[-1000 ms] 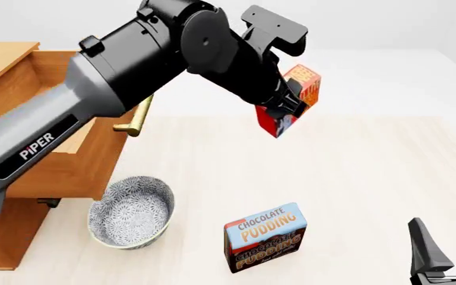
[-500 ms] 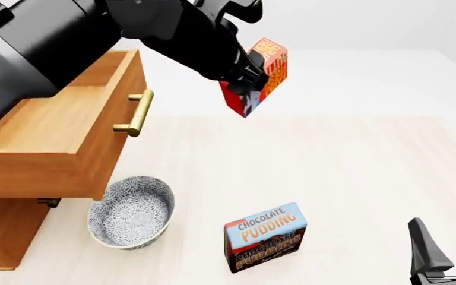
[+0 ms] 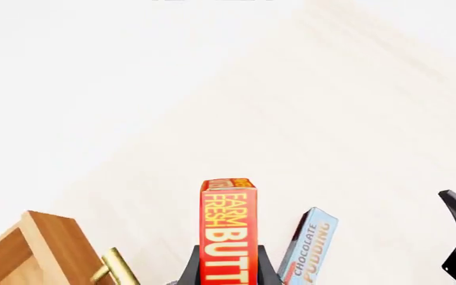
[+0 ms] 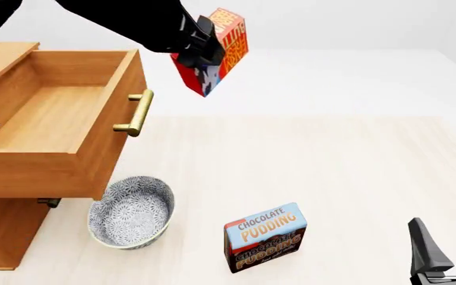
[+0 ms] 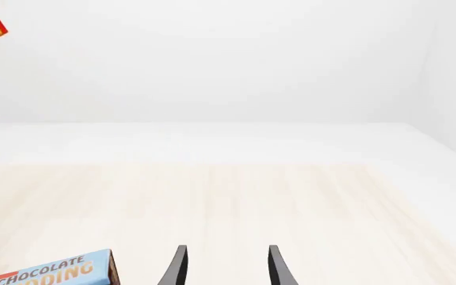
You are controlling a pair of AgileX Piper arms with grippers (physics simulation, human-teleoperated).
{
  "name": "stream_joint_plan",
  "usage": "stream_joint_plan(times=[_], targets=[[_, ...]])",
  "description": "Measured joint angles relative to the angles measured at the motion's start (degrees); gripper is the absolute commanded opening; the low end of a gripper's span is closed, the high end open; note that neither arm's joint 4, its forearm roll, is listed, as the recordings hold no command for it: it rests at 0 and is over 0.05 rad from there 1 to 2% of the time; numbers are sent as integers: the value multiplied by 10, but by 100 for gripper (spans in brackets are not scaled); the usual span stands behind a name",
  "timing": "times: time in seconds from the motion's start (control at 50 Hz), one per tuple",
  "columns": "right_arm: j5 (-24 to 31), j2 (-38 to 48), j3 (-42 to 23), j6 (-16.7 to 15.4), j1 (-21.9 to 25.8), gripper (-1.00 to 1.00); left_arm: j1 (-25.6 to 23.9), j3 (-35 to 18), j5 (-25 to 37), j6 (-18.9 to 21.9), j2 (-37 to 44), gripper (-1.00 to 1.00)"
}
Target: Put the butter at the back in the top drawer of the cabinet and close it.
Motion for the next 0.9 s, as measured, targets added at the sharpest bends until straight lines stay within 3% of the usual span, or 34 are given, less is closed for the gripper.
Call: stream_joint_plan(times=[0.9], targets=[[0,0,0,0,0,100,138,79,23,34,-121,-100]])
